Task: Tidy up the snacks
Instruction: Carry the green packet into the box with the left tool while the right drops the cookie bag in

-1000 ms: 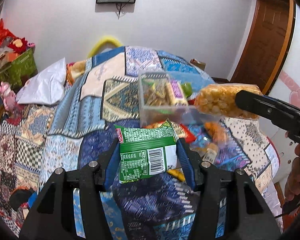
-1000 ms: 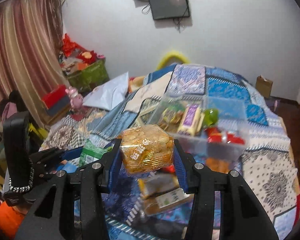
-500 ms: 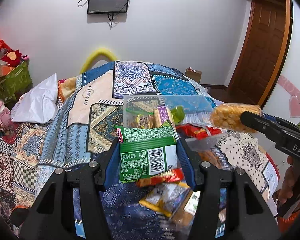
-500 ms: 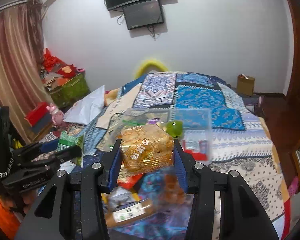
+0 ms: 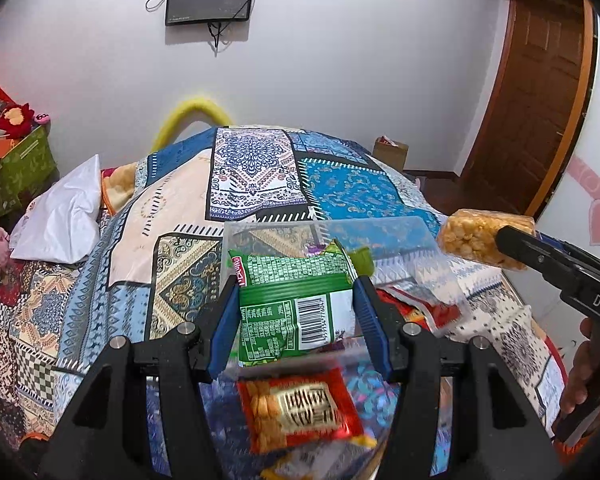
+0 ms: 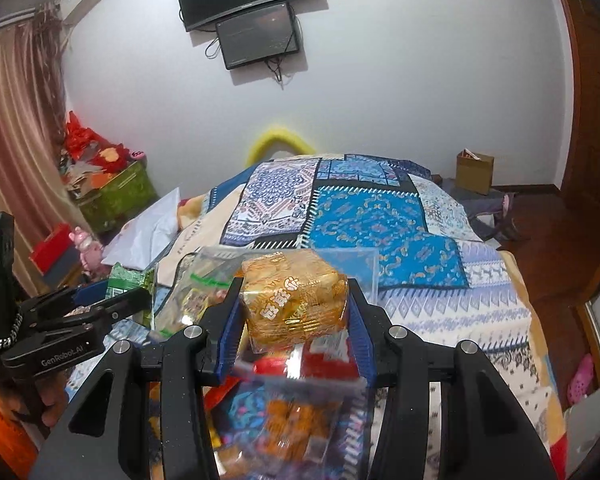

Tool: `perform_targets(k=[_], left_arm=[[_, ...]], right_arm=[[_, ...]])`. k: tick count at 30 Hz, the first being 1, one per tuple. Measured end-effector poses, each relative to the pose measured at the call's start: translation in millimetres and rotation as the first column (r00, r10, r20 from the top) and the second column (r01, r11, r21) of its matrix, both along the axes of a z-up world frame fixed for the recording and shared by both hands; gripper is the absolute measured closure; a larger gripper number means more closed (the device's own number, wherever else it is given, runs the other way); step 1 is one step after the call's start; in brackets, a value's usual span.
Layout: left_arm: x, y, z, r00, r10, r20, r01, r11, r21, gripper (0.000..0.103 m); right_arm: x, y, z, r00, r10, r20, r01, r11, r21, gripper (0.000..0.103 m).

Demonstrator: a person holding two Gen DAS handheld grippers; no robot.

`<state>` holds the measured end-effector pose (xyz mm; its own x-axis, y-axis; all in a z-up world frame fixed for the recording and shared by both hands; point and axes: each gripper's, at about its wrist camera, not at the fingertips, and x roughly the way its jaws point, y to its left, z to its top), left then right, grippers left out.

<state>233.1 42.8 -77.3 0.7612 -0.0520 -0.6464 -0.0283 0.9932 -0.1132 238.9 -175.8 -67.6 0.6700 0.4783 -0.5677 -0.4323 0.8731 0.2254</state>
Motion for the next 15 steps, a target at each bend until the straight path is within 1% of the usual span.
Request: perform_targets(k=[5,11,15], left_arm=[[28,2,-15,0.999,0.017,-0.034,-0.017,1.000,-0.003,0.048],[57,0,-42,0.996,0.027,-0.090,-0.027,1.000,0.007,0.048],[73,-2,-56,0.993,0.034,-0.114,-0.033,0.999,0.011,0.048]], right_arm=[[18,10,-12,1.000,0.007,-0.018,-0.007,1.000,-0.017,0.059],[39,19,-37,0.998,-0.001,-0.068,-0.003,0.999,-0.049,0.059],[50,25,-53,0.997,-0.013,-0.081,0.003,0.993,-0.118,0.059]])
